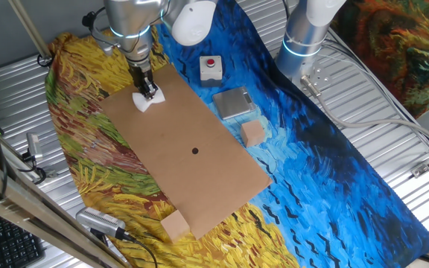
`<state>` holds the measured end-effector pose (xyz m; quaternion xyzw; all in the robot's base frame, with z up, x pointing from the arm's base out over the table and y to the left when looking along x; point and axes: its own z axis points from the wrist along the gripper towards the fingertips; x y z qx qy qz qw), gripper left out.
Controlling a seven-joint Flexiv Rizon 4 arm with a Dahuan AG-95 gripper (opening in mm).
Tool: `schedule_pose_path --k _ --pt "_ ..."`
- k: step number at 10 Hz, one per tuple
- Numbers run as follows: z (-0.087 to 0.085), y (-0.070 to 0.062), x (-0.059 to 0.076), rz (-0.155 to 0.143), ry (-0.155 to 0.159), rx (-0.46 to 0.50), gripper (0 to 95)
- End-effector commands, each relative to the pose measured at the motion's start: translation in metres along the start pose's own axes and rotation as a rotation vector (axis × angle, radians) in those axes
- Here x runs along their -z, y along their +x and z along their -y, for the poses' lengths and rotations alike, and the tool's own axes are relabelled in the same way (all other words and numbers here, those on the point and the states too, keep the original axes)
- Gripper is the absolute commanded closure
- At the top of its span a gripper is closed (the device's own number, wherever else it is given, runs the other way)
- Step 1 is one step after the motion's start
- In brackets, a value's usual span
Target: Clean the tabletop with a sponge
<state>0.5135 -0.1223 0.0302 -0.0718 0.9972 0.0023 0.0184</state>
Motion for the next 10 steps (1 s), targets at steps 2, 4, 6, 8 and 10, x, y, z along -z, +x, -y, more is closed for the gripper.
schedule_pose_path --k 2,4,6,8,10 --pt "-0.0006 0.0006 0.0013 0.001 -0.008 -0.001 95.0" --pt "-0.0007 0.0006 0.0016 0.004 -0.01 -0.002 95.0" --pt "-0.001 0.0005 0.0019 0.004 -0.012 -0.002 95.0" --pt "-0.0016 0.0003 0.0031 0.001 -0.011 -0.006 95.0" --pt "-0.0024 0.0 0.0032 0.003 -0.013 -0.009 95.0"
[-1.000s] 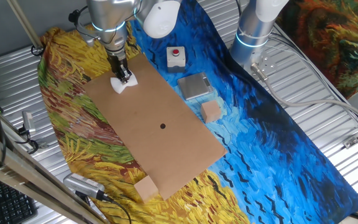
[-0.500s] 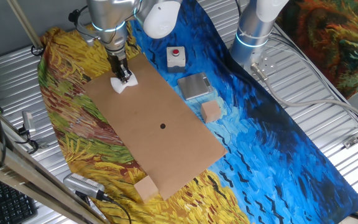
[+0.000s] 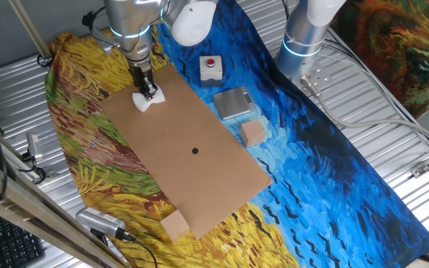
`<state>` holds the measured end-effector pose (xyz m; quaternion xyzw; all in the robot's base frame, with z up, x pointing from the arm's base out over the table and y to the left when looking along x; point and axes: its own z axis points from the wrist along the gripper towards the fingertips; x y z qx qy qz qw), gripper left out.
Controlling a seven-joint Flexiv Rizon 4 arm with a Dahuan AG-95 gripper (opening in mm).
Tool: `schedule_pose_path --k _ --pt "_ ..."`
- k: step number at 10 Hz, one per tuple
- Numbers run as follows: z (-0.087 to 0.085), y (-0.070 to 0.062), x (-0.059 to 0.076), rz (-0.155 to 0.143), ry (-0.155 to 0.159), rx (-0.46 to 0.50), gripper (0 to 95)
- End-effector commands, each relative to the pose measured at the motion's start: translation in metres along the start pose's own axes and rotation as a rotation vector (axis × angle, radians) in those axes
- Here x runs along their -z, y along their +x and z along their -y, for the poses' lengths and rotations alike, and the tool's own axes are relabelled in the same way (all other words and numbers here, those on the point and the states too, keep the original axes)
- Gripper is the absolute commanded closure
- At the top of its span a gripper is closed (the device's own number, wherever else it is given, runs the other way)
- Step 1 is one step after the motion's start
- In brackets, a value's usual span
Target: Clean the tabletop with a sponge
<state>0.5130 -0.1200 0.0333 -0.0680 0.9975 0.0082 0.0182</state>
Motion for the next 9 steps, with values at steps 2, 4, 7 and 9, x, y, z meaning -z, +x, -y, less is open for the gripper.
schedule_pose_path --k 2,4,7,9 --pt "-0.0015 -0.0005 -0.0006 0.004 0.0 -0.007 95.0" --pt "-0.0025 -0.0009 -0.001 0.004 0.002 -0.011 95.0" --pt "-0.0038 -0.0012 -0.0002 0.003 0.004 -0.017 95.0" --pt "-0.0043 -0.0013 -0.0002 0.006 0.001 -0.013 95.0"
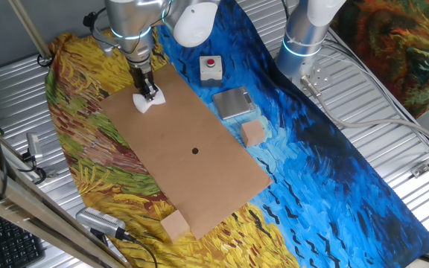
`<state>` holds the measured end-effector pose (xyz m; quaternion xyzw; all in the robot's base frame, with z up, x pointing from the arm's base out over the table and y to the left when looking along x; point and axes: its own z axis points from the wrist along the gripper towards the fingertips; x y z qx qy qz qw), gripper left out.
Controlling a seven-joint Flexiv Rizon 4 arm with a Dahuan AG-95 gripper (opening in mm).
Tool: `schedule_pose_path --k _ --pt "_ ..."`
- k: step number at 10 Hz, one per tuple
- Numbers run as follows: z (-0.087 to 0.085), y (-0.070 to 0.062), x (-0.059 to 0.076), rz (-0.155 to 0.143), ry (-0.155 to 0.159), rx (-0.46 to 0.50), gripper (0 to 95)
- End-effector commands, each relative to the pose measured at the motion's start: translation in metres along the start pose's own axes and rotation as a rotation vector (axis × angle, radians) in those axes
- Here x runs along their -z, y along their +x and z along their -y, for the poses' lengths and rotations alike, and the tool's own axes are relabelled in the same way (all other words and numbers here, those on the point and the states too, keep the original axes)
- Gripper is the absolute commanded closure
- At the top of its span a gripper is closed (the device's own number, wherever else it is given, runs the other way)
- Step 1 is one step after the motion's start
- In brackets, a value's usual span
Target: Clean the tabletop with a sponge
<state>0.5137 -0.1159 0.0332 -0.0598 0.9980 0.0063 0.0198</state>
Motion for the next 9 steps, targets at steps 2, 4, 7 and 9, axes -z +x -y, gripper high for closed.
schedule_pose_path --k 2,4,7,9 --pt "-0.0013 -0.0003 -0.0003 0.003 -0.004 0.005 95.0" --pt "-0.003 -0.0007 -0.0002 0.002 -0.004 0.002 95.0" --pt "-0.005 -0.001 0.0006 -0.001 -0.005 -0.002 95.0" --pt "-0.0063 -0.0012 0.001 0.0 -0.007 -0.006 95.0"
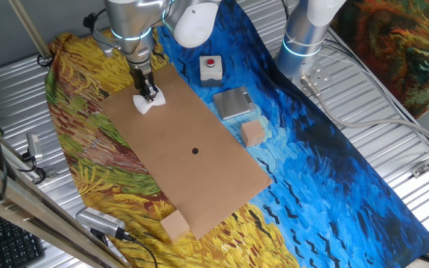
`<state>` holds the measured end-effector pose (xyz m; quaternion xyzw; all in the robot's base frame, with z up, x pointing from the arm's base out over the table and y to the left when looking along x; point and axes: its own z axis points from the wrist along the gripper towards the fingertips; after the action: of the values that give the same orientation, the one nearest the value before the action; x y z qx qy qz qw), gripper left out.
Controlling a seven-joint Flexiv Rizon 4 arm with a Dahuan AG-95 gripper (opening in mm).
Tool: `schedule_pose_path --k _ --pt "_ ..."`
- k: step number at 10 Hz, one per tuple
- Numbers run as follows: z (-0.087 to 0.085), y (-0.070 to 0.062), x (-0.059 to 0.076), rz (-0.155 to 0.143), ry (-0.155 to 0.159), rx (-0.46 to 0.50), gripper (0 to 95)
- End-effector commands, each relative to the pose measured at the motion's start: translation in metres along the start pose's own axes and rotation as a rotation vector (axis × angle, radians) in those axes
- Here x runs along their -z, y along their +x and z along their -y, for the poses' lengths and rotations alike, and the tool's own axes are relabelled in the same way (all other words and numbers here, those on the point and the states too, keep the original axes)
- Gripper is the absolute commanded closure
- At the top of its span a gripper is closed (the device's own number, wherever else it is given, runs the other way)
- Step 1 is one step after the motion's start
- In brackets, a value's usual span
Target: Clean the tabletop with a sponge
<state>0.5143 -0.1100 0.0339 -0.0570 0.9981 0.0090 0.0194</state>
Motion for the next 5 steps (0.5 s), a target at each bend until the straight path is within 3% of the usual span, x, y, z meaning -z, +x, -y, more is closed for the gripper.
schedule_pose_path --k 1,5 --pt "-0.0012 0.0 0.0004 0.0 -0.004 -0.003 95.0" --pt "-0.0046 -0.0005 -0.0003 0.001 -0.002 -0.007 95.0"
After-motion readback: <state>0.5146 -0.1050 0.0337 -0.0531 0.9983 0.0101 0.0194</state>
